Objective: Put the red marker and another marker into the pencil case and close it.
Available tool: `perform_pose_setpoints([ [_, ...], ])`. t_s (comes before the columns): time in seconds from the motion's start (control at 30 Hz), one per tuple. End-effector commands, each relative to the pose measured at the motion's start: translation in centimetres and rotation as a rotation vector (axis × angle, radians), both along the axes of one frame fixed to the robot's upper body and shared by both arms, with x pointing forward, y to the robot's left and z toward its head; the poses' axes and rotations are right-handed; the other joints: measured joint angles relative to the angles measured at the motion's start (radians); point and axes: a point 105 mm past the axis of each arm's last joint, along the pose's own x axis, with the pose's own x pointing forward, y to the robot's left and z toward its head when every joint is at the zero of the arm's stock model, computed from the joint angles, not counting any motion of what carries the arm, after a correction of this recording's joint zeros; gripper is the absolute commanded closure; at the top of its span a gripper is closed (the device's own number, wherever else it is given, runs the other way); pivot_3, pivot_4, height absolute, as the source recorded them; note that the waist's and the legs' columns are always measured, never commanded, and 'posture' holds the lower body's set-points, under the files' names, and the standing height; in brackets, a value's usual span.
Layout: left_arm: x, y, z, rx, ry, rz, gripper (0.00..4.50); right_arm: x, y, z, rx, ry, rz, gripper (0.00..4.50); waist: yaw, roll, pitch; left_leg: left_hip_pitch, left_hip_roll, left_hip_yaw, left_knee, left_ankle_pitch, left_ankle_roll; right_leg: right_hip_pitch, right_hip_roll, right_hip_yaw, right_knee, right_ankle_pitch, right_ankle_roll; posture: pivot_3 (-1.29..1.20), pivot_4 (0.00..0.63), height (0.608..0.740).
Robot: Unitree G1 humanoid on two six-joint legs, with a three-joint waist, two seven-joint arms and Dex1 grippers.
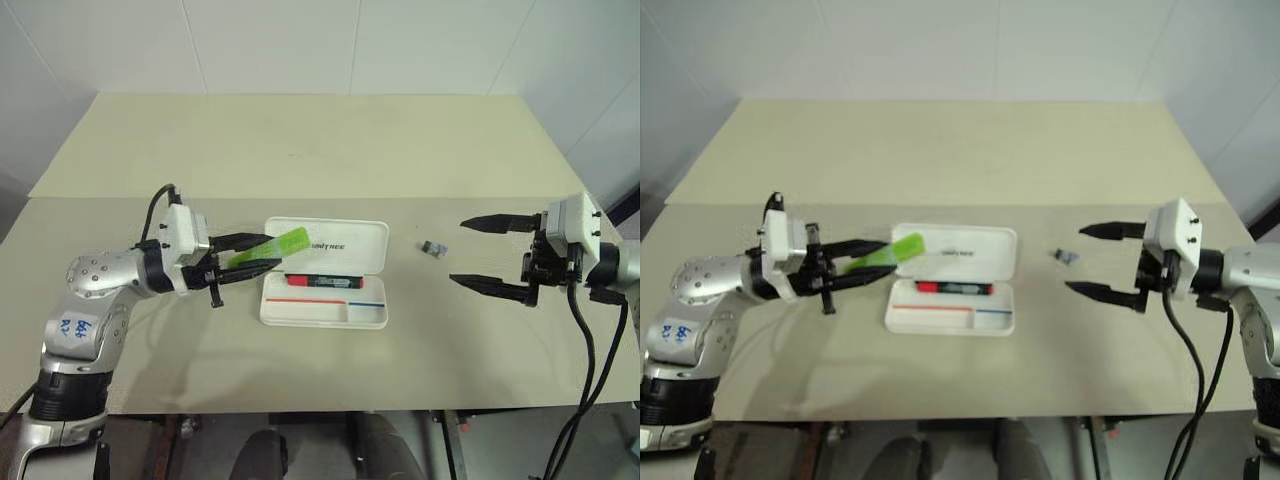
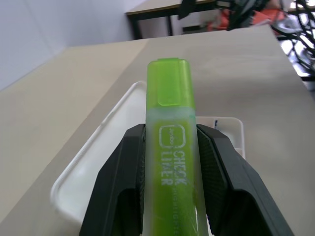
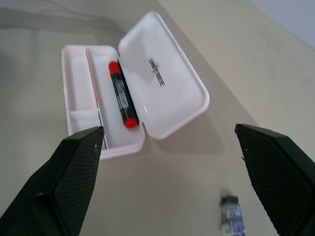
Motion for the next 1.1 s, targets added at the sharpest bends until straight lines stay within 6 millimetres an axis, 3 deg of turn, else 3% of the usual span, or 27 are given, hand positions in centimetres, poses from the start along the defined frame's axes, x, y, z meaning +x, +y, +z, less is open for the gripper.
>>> perform_pose_setpoints([
  [0.03,0.1,-1.1,-0.5,0.013,0.009,-0.056,3.46,-1.1,0.1,1.7,0.011,-0.071,-0.023,0.0,0.0,0.0,0.0,0.0,0.0,0.0,0.0,0.0,0.0,0.001,0.0,0.0,0.0,0.0,0.0,0.0,0.15,0.74],
  [0.37,-0.9,-3.4,-4.0,0.141,0.108,-0.199,3.46,-2.1,0.9,1.5,0.035,-0.064,-0.041,0.0,0.0,0.0,0.0,0.0,0.0,0.0,0.0,0.0,0.0,0.0,0.0,0.001,0.001,0.0,0.001,0.0,0.15,0.74],
  [0.6,-1.1,-3.2,-7.1,0.277,0.158,-0.231,3.46,-2.5,1.9,1.4,0.065,-0.072,-0.037,0.0,0.001,0.0,0.0,0.0,0.0,0.0,0.001,0.0,0.001,0.0,0.0,0.001,0.001,0.0,0.001,0.0,0.15,0.74],
  [1.1,0.1,-3.3,-8.0,0.294,0.156,-0.226,3.46,-3.0,2.6,1.3,0.09,-0.08,-0.048,0.0,0.001,0.0,0.0,0.0,0.0,0.0,0.002,0.0,0.001,0.001,0.0,0.001,0.001,0.0,0.001,0.0,0.15,0.74],
])
